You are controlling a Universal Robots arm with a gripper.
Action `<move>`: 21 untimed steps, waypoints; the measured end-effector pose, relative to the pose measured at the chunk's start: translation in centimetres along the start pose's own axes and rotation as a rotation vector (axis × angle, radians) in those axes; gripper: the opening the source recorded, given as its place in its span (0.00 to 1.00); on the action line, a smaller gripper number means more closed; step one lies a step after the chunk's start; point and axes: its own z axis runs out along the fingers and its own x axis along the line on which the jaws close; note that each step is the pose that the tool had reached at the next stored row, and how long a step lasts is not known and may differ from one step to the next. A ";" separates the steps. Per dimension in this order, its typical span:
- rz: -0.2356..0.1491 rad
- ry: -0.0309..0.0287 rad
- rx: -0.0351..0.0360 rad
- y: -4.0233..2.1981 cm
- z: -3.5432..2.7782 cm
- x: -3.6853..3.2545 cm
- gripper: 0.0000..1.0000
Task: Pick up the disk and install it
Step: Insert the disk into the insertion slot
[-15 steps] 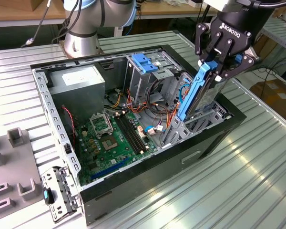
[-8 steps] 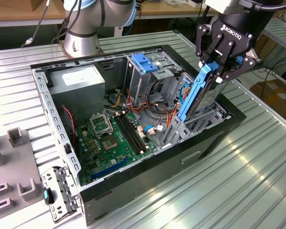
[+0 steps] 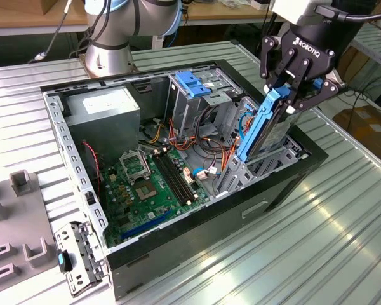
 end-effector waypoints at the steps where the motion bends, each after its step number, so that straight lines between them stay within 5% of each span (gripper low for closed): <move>1: 0.000 0.0002 0.0000 0.00 0.14 0.02 0.37; 16: 0.000 0.0000 0.0000 -0.03 2.55 0.38 0.37; 21: 0.000 0.0002 0.0000 -0.03 2.69 0.41 0.37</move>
